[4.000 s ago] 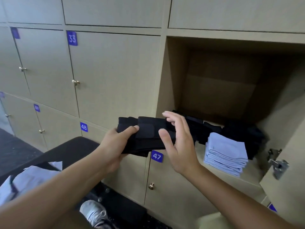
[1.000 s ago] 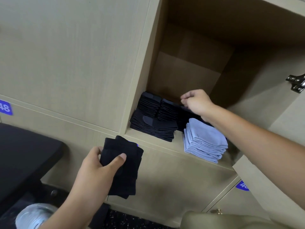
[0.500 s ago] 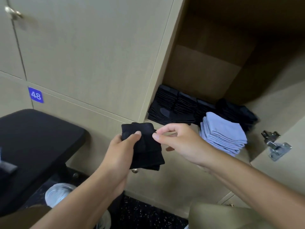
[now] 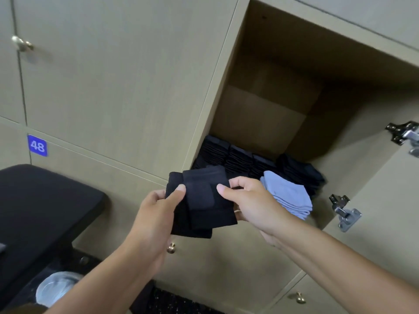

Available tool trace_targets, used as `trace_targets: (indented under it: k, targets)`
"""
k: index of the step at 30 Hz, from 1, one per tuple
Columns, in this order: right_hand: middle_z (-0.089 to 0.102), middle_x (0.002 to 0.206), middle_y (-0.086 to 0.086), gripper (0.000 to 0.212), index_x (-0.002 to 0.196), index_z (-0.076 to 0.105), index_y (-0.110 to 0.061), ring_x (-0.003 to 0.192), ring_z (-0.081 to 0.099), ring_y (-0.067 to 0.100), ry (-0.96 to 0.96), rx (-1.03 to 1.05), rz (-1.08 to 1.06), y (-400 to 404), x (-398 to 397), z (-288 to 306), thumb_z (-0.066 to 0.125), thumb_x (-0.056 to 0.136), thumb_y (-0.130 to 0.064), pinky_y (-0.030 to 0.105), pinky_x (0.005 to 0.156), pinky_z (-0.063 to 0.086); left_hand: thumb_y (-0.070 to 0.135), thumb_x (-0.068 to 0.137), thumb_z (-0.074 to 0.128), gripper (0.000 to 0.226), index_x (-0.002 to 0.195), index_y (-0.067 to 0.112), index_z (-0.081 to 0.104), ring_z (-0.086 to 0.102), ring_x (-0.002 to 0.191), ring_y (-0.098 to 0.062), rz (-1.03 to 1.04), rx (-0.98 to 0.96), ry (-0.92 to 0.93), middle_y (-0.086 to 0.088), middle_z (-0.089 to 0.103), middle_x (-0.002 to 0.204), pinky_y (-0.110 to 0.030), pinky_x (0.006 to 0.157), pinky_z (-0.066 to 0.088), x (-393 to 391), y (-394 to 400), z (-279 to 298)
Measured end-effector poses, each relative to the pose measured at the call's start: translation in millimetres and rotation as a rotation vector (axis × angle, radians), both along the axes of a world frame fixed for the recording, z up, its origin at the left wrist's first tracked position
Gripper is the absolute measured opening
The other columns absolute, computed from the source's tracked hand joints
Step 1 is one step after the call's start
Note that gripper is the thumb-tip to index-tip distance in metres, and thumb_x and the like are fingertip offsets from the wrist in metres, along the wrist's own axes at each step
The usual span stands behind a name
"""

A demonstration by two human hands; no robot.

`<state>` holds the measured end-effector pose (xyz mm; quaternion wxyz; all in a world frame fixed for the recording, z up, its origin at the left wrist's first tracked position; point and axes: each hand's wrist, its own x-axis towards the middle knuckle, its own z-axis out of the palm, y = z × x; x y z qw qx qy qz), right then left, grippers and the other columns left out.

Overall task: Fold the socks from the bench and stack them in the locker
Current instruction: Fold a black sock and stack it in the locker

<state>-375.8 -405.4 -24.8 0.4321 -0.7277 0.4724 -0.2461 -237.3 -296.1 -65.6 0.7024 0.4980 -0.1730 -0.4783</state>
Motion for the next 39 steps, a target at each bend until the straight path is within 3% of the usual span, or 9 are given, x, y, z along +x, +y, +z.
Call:
trace_targets:
  k: [5, 9, 12, 17, 22, 25, 32, 36, 39]
  targets:
    - [0.077, 0.106, 0.002, 0.046, 0.103, 0.073, -0.023, 0.106, 0.071, 0.025, -0.049, -0.012, -0.023, -14.9, -7.3, 9.1, 0.073, 0.071, -0.056, 0.054, 0.103, 0.052, 0.02, 0.096, 0.069, 0.021, 0.114, 0.01, 0.063, 0.074, 0.087, -0.033, 0.054, 0.036, -0.057, -0.016, 0.077, 0.096, -0.054, 0.092, 0.055, 3.6, 0.2, -11.1]
    - [0.076, 0.113, 0.009, 0.028, 0.123, 0.066, -0.013, 0.11, 0.071, 0.028, -0.199, 0.156, 0.04, -27.6, -13.5, 21.2, 0.069, 0.096, -0.019, 0.045, 0.102, 0.054, 0.016, 0.099, 0.065, 0.017, 0.114, 0.009, 0.061, 0.073, 0.088, -0.029, 0.084, 0.055, -0.063, -0.014, 0.075, 0.098, -0.044, 0.081, 0.06, 8.1, 1.1, -17.6]
    - [0.074, 0.119, 0.009, 0.034, 0.128, 0.064, -0.011, 0.115, 0.069, 0.024, -0.196, 0.259, 0.204, -26.8, -14.9, 29.6, 0.066, 0.095, -0.006, 0.034, 0.1, 0.055, 0.015, 0.1, 0.063, 0.015, 0.112, 0.007, 0.062, 0.07, 0.085, -0.027, 0.113, 0.056, -0.046, -0.014, 0.074, 0.099, -0.041, 0.078, 0.057, 14.6, 0.8, -21.2]
    - [0.074, 0.118, 0.011, 0.044, 0.125, 0.067, -0.008, 0.114, 0.069, 0.024, -0.237, 0.245, 0.223, -32.9, -6.1, 19.8, 0.075, 0.082, -0.013, 0.033, 0.099, 0.054, 0.018, 0.1, 0.063, 0.009, 0.106, 0.012, 0.062, 0.071, 0.08, -0.022, 0.214, 0.067, -0.173, -0.009, 0.074, 0.096, -0.032, 0.063, 0.052, 24.5, 3.7, -24.2]
    - [0.076, 0.111, 0.009, 0.033, 0.121, 0.066, -0.012, 0.098, 0.073, 0.017, -0.32, 0.193, 0.202, -35.9, -1.2, 6.0, 0.072, 0.089, -0.015, 0.022, 0.074, 0.058, 0.019, 0.101, 0.062, 0.001, 0.101, 0.018, 0.062, 0.073, 0.078, -0.019, 0.248, 0.106, -0.332, -0.002, 0.075, 0.094, -0.025, 0.056, 0.051, 27.8, 3.6, -28.9]
    - [0.075, 0.112, 0.008, 0.025, 0.117, 0.068, -0.011, 0.101, 0.072, 0.019, -0.356, 0.121, 0.264, -40.5, -3.9, 1.2, 0.068, 0.092, -0.011, 0.027, 0.083, 0.058, 0.02, 0.102, 0.061, 0.002, 0.101, 0.021, 0.063, 0.073, 0.077, -0.015, 0.265, 0.119, -0.371, 0.002, 0.075, 0.093, -0.02, 0.051, 0.049, 29.7, 1.2, -32.6]
    - [0.073, 0.101, -0.011, 0.036, 0.115, 0.073, -0.027, 0.097, 0.07, 0.009, -0.026, -0.196, 0.462, -35.2, 7.4, -7.7, 0.083, 0.082, -0.02, 0.032, 0.099, 0.053, 0.024, 0.105, 0.055, 0.02, 0.1, 0.007, 0.064, 0.071, 0.073, -0.019, 0.072, 0.027, -0.229, -0.002, 0.074, 0.077, -0.028, 0.06, 0.054, 19.7, 1.2, -36.1]
    - [0.074, 0.097, -0.008, 0.05, 0.12, 0.069, -0.023, 0.092, 0.071, 0.002, -0.043, -0.195, 0.444, -32.5, 19.8, -16.8, 0.089, 0.075, -0.016, 0.03, 0.101, 0.053, 0.031, 0.103, 0.058, 0.024, 0.099, 0.009, 0.066, 0.073, 0.074, -0.021, -0.014, 0.006, -0.236, -0.005, 0.075, 0.081, -0.031, 0.058, 0.056, 11.9, 2.1, -39.1]
    - [0.071, 0.103, -0.009, 0.05, 0.117, 0.071, -0.027, 0.108, 0.064, 0.0, -0.022, -0.244, 0.411, -32.8, 25.5, -24.4, 0.091, 0.072, -0.024, 0.034, 0.107, 0.05, 0.026, 0.095, 0.069, 0.018, 0.102, 0.009, 0.069, 0.078, 0.082, -0.028, -0.014, -0.01, -0.278, -0.01, 0.079, 0.09, -0.038, 0.064, 0.062, 8.6, 0.1, -42.4]
